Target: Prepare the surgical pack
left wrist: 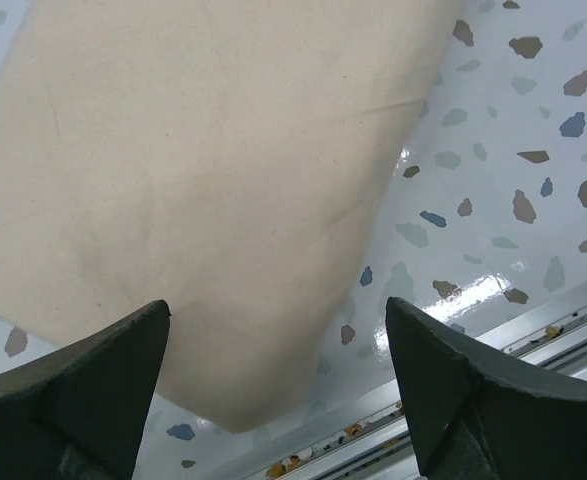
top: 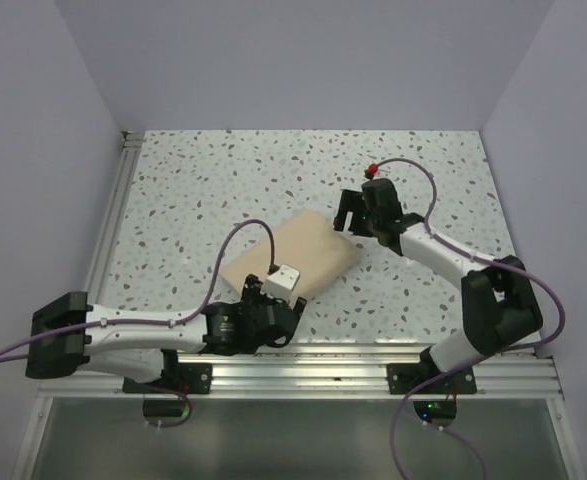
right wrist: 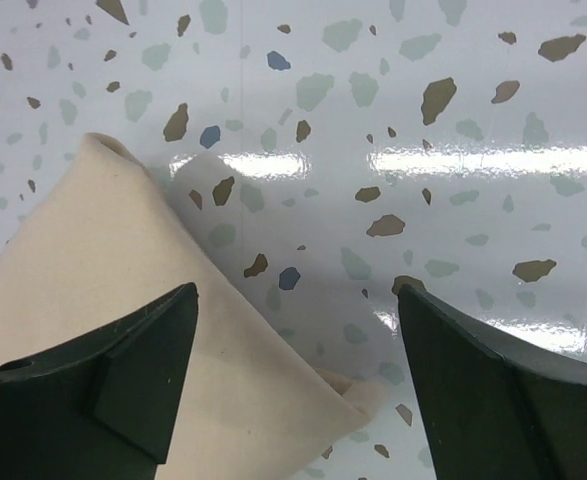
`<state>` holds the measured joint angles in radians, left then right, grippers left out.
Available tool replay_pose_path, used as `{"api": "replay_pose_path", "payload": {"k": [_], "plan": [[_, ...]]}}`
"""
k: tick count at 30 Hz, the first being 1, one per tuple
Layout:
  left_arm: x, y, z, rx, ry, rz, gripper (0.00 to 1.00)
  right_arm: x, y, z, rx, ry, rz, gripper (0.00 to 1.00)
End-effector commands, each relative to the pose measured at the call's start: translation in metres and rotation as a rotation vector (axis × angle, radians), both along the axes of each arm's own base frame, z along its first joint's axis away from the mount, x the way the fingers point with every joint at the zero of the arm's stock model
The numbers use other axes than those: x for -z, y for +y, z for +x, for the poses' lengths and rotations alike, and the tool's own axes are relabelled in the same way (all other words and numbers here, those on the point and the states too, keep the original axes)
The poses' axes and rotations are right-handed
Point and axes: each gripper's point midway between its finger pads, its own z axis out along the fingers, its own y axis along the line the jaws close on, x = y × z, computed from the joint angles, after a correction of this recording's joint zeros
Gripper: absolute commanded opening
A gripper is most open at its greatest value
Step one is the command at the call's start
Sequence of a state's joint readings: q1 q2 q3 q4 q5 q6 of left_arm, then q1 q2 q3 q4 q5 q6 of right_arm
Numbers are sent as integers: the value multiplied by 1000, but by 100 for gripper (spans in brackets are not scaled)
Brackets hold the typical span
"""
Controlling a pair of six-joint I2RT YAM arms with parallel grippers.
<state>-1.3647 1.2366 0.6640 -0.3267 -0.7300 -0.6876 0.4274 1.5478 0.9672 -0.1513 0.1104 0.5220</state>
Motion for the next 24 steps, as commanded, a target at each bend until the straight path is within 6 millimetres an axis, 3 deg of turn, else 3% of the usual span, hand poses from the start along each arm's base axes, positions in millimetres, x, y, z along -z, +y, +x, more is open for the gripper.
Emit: {"api": "replay_pose_path", "payload": {"k": [1, 6, 11, 15, 22, 24], "plan": [[-31, 16, 7, -112, -36, -97, 92, -49, 4, 12, -59, -158, 55, 85], [-43, 49, 26, -259, -21, -190, 95, -69, 3, 9, -99, -235, 83, 87], [-38, 73, 33, -349, 41, -306, 93, -72, 36, 5, -306, -249, 161, 89], [-28, 79, 29, -405, 77, -343, 83, -67, 59, 17, -428, -179, 172, 88], [4, 85, 32, -439, 144, -326, 72, -43, 65, 27, -459, -108, 151, 88], [6, 79, 35, -414, 163, -363, 70, -35, 66, 26, -462, -91, 149, 88]]}}
